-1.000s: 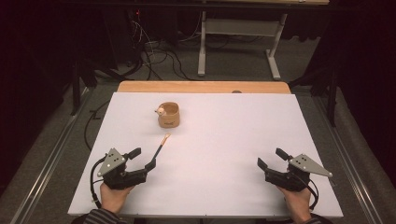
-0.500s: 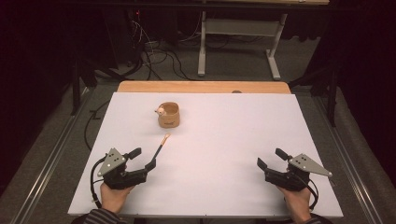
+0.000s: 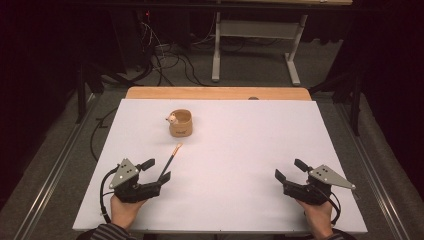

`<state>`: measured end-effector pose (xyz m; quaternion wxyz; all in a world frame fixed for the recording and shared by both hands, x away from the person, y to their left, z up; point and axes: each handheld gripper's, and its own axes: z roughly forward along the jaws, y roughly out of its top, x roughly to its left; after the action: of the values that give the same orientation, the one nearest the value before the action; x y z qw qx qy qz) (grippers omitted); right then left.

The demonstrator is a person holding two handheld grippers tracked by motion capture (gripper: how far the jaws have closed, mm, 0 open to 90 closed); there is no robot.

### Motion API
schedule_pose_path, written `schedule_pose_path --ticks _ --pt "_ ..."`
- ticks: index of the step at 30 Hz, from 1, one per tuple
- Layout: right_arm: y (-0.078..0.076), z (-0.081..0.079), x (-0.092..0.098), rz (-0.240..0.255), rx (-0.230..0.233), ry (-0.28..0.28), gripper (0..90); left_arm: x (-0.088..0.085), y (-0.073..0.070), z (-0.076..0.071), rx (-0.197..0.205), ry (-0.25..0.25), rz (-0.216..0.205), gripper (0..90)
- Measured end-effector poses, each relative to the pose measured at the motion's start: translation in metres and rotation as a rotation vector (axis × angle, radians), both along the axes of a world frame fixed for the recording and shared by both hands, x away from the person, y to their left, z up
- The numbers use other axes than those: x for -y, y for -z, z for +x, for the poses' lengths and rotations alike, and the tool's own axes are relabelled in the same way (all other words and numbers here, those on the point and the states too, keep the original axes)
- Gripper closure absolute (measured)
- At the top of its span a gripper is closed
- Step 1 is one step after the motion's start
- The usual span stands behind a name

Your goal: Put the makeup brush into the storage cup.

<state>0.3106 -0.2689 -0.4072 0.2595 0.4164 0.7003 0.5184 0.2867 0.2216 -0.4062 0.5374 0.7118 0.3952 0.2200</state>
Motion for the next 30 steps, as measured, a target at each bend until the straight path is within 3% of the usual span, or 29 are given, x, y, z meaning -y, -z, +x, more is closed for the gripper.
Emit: schedule_pose_path --ticks 18,30 --pt "0.001 0.001 -0.001 -0.001 -0.016 0.002 20.4 0.008 -0.002 0.001 0.004 0.015 0.018 27.8" --pt "0.001 0.001 -0.001 0.0 -0.024 0.017 20.4 0.021 -0.012 0.004 0.015 0.047 0.023 27.7"
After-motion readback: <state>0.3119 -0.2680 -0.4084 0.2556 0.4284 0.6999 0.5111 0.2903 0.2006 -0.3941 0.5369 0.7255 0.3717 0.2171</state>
